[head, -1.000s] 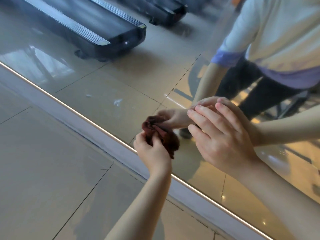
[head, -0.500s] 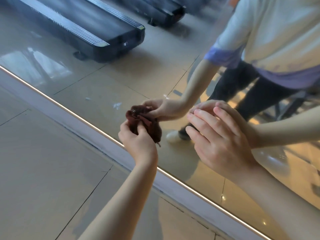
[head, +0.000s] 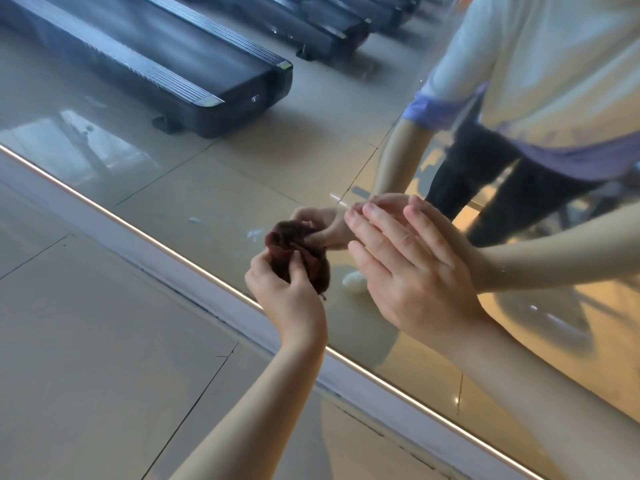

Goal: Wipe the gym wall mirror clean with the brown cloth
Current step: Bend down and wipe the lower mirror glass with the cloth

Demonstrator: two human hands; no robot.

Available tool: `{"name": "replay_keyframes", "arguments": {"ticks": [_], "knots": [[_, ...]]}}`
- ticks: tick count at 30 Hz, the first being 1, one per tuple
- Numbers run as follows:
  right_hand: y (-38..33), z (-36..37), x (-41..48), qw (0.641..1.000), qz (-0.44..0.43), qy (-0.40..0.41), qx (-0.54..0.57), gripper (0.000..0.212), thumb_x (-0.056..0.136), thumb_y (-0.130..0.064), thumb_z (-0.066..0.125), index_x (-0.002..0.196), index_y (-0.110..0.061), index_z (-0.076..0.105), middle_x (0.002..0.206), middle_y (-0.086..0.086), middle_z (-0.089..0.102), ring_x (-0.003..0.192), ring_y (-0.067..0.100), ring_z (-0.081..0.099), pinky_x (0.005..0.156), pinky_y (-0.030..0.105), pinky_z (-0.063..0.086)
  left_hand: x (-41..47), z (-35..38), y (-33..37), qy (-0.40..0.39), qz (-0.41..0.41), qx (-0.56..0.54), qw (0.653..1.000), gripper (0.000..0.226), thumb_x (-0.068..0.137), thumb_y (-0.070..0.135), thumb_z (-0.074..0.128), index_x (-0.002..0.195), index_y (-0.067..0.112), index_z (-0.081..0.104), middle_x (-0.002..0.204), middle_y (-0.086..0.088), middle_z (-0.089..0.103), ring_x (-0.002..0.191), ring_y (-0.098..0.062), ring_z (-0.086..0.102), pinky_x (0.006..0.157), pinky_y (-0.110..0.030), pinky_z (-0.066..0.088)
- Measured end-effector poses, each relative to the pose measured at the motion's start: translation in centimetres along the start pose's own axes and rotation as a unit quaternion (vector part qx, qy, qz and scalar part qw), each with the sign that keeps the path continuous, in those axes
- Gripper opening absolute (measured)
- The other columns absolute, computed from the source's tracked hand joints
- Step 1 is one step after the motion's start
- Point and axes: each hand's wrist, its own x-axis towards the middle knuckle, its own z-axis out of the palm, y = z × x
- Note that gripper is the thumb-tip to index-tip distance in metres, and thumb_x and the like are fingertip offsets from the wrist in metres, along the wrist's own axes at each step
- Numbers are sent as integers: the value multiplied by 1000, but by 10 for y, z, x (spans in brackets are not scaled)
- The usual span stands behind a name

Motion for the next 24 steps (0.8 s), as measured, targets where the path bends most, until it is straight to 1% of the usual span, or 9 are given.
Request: {"name": "replay_keyframes", "arguments": {"ticks": [2, 5, 7, 9, 11, 14, 18, 21, 24], "knots": [[2, 2, -2, 999, -25, -5, -30, 22, 97, -12, 58, 115, -8, 70, 139, 11, 56, 134, 24, 44, 117, 43, 27, 18, -2, 0, 25, -2, 0, 1000, 13, 101, 12, 55, 99, 25, 51, 116, -5, 50, 94, -4, 55, 90, -16, 45], [5, 4, -5, 996, -51, -10, -67, 28, 95, -13, 61, 122, -7, 66, 141, 10, 55, 135, 24, 44, 118, 43, 25, 54, -7, -3, 84, -53, -11, 995, 7, 101, 17, 55, 104, 23, 54, 119, -11, 58, 105, -19, 60, 101, -33, 47], [4, 5, -5, 996, -48, -9, -70, 31, 94, -13, 62, 124, -6, 65, 142, 11, 54, 135, 24, 44, 119, 43, 24, 57, -8, -3, 77, -62, -16, 995, 8, 100, 18, 55, 99, 26, 54, 118, -12, 59, 108, -24, 61, 102, -39, 48], [4, 5, -5, 996, -45, -7, -73, 31, 93, -13, 62, 123, -6, 65, 142, 11, 55, 135, 24, 44, 117, 42, 25, 38, -7, 0, 36, -43, -21, 998, 13, 100, 14, 55, 96, 27, 56, 116, -12, 57, 105, -24, 61, 100, -43, 49], [4, 5, -5, 996, -46, -6, -80, 28, 94, -12, 61, 121, -6, 66, 141, 11, 55, 134, 24, 44, 116, 42, 28, 18, -7, 3, 0, -27, -23, 999, 9, 100, 11, 55, 100, 20, 57, 114, -8, 52, 102, -20, 59, 97, -37, 49], [3, 5, -4, 996, -49, -6, -78, 28, 93, -11, 62, 120, -6, 66, 141, 11, 55, 134, 24, 44, 116, 43, 27, 35, -8, 6, 35, -11, -14, 999, 13, 100, 10, 56, 95, 22, 55, 114, -8, 52, 94, -13, 57, 95, -27, 47], [3, 8, -4, 996, -52, 1, -68, 28, 91, -12, 64, 118, -8, 66, 142, 11, 54, 134, 24, 46, 117, 42, 27, 79, -15, 4, 105, -60, -15, 993, 21, 100, 16, 55, 87, 33, 53, 115, -11, 62, 102, -19, 62, 101, -39, 50], [3, 7, -5, 997, -44, 5, -67, 29, 92, -14, 66, 119, -7, 65, 141, 11, 55, 134, 23, 46, 116, 42, 27, 57, -13, 11, 61, -44, -21, 997, 22, 100, 18, 57, 86, 35, 54, 115, -12, 62, 102, -21, 63, 98, -40, 52], [3, 5, -4, 997, -45, -6, -54, 25, 95, -14, 61, 118, -6, 68, 141, 12, 54, 135, 25, 44, 117, 43, 25, 33, -10, 12, 15, -18, -31, 999, 19, 99, 16, 58, 87, 31, 57, 114, -13, 61, 100, -21, 62, 92, -33, 53]]}}
